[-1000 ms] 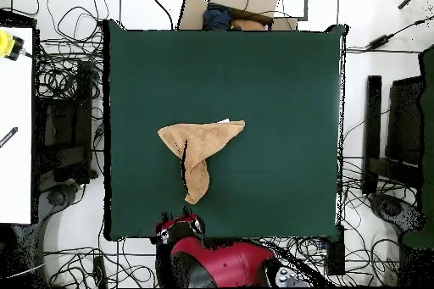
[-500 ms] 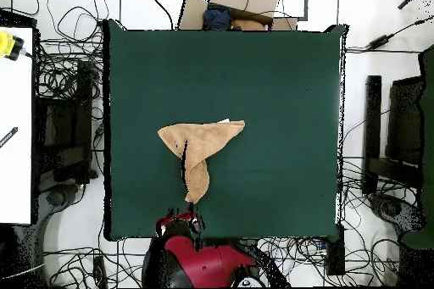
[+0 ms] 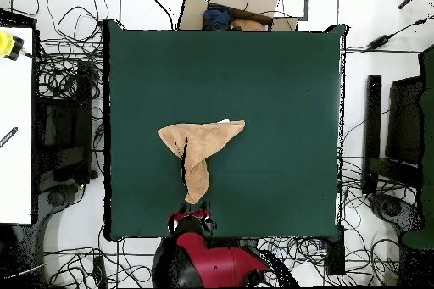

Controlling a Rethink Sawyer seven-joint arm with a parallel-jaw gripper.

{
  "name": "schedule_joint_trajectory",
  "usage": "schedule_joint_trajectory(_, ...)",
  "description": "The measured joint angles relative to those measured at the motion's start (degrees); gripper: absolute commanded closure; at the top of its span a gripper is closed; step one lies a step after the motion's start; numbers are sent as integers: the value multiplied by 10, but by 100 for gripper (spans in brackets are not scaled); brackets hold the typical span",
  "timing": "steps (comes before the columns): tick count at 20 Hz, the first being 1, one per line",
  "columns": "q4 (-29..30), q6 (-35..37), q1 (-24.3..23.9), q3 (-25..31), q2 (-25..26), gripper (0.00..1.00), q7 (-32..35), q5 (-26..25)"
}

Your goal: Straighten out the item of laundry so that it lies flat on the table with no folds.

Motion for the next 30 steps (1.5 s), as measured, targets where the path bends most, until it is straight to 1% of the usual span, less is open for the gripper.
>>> schedule_joint_trajectory(10, -49, 0, 2, 0, 30, 0, 0, 56)
schedule_joint_trajectory(14, -58, 0, 17, 1, 43, 0, 0, 83)
schedule_joint_trajectory(17, -57, 0, 31, 1, 40, 0, 0, 103)
schedule_joint_trajectory(24, -44, 0, 36, 7, -5, 0, 3, 131)
schedule_joint_trajectory(26, -27, 0, 37, 11, -40, 0, 5, 148)
schedule_joint_trajectory(28, -22, 0, 39, 11, -49, 0, 5, 153)
schedule_joint_trajectory(30, -8, 0, 51, 11, -79, 0, 9, 178)
